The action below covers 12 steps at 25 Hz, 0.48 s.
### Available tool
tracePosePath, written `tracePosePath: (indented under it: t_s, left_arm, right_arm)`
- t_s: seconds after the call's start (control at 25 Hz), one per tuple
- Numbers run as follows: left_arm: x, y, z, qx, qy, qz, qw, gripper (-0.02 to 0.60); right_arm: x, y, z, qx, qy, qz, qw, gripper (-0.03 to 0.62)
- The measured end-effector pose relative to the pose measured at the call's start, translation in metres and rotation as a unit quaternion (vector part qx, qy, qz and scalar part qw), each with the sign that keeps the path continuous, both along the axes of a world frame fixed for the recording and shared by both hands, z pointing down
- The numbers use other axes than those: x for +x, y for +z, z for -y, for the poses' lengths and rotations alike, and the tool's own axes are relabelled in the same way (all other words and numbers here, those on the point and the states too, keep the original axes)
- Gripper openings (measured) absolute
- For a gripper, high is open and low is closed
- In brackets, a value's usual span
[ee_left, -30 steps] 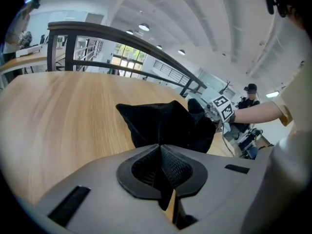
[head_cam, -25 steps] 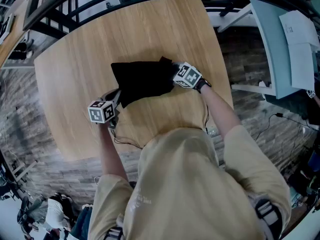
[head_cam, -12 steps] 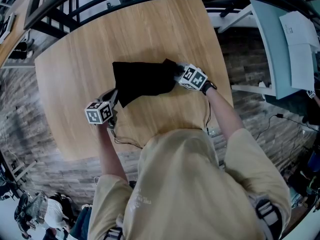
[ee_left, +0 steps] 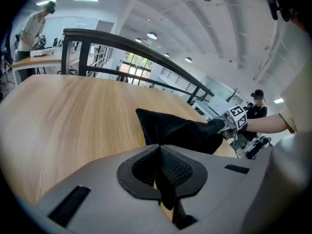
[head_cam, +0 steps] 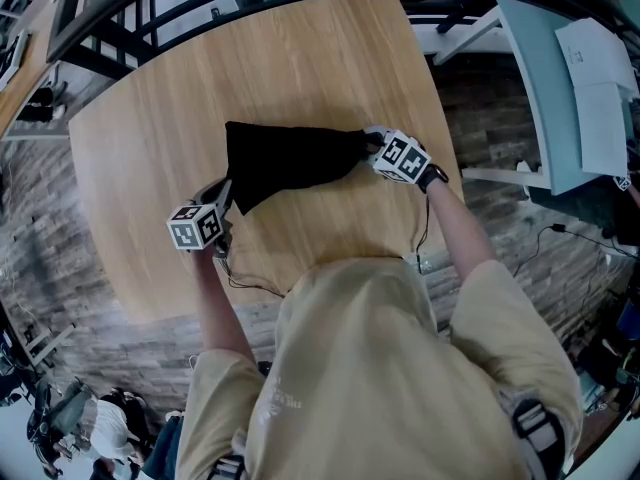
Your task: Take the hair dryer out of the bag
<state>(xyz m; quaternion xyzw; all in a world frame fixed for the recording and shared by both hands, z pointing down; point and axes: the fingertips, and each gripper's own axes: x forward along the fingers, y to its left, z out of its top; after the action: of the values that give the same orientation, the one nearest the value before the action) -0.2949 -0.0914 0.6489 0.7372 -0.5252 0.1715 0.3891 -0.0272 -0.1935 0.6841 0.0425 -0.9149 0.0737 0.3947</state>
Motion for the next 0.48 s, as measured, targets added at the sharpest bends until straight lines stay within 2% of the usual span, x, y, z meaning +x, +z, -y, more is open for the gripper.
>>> tracePosePath:
  t_s: [0.48]
  left_arm:
    - [-0.002,0.004,-0.004,-0.002,-0.019,0.006,0.9998,0.017]
  right_arm:
    - [0.06,0.005,0.004,0.016,0.021,-0.028,0.999,0.089]
